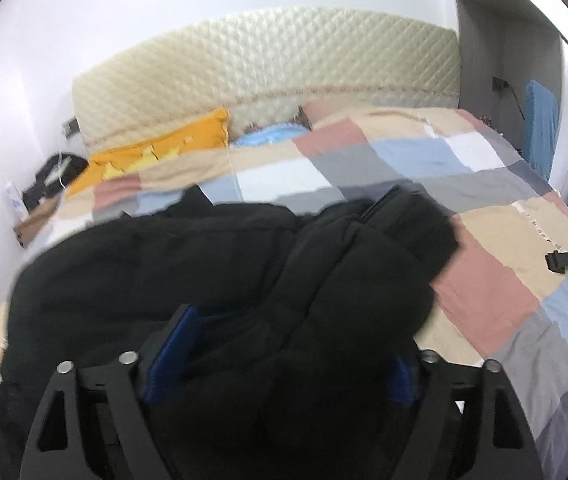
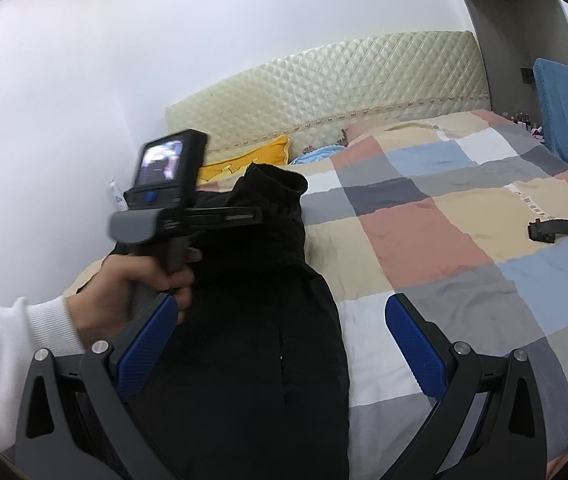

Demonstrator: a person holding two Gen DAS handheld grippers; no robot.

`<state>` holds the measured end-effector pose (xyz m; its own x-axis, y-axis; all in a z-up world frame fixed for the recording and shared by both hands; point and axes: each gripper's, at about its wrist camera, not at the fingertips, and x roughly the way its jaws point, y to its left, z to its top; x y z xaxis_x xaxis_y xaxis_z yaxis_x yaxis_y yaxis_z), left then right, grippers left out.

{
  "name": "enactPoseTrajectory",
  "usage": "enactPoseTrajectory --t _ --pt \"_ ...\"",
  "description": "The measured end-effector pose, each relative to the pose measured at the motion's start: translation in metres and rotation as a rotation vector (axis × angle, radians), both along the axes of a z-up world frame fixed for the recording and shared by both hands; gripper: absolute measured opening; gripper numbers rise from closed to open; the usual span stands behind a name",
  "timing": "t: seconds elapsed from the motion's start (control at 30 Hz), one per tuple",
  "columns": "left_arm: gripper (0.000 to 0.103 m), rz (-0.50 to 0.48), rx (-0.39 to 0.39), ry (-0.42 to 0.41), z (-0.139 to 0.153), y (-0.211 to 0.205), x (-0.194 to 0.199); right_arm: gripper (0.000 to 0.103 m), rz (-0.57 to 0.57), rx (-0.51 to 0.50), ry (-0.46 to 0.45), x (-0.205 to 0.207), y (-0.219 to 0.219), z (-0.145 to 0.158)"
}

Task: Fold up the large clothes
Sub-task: 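Open the left gripper and withdraw it from the folded sleeve, then grasp the jacket hem with both grippers and lift it toward the collar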

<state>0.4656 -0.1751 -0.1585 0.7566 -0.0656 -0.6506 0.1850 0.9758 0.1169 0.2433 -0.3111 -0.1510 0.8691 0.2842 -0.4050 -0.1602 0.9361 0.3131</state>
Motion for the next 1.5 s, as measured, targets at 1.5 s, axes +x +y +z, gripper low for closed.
enactPoseTrajectory --t 1.5 --pt "0.086 0.116 -0.172 -0.057 0.079 0.255 -0.266 0.103 0.086 -0.099 0.032 -0.055 0.055 0.014"
